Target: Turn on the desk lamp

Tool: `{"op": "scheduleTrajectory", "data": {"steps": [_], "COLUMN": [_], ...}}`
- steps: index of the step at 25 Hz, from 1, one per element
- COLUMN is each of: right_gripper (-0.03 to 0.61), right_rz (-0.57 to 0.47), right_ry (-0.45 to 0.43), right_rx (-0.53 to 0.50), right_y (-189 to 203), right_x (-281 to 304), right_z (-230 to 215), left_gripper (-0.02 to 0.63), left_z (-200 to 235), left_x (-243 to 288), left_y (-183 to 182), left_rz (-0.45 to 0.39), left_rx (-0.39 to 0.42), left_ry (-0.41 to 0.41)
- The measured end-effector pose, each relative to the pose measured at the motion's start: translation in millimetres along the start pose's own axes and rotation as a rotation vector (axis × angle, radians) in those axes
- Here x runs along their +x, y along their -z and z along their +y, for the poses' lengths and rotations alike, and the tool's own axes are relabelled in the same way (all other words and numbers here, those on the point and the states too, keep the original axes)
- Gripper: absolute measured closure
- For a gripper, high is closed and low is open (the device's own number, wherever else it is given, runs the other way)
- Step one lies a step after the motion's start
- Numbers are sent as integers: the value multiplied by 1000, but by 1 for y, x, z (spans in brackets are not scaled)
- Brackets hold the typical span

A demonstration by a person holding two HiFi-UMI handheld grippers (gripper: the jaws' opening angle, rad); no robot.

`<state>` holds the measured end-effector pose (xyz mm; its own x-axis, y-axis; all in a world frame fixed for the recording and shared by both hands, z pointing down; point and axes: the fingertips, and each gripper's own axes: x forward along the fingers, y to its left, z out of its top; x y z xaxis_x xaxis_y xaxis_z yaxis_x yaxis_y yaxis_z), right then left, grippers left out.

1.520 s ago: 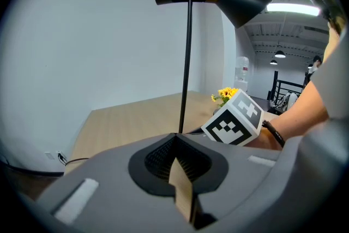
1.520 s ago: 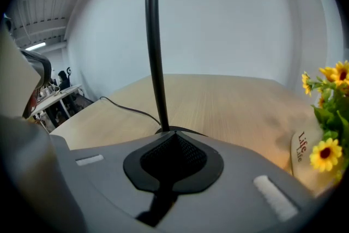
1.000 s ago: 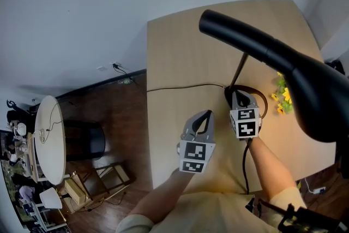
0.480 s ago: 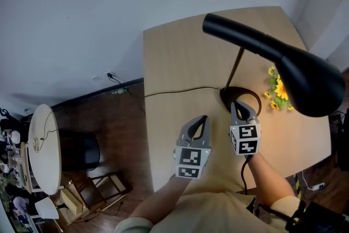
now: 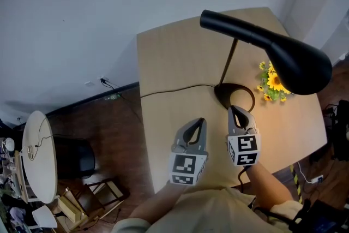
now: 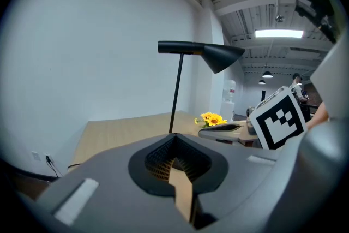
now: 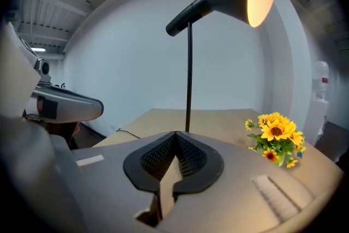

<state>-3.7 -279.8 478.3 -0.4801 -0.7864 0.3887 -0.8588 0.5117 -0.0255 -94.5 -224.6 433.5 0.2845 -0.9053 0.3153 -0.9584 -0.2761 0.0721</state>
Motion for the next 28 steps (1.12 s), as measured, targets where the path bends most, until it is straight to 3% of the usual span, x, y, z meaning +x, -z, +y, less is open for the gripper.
{"op": "scheduleTrajectory", "data": {"steps": [6,15,28], "right_gripper": [578,578,578], "right_rz": [-38,-92,-175], "right_ry": [26,63,183], "right_rx": [4,48,83], "right_y": [-10,-19,-36], "right_x": [-31,-96,-171], "right_z": [12,49,108], "left_gripper": [614,614,614], "left_z": [-9,-4,-19], "left_x": [-23,-70,-141], "left_y": [-16,3,-2], "left_rz": [-55,-47,-101], "left_rx": [14,5,25], "left_ry": [43,92,264]}}
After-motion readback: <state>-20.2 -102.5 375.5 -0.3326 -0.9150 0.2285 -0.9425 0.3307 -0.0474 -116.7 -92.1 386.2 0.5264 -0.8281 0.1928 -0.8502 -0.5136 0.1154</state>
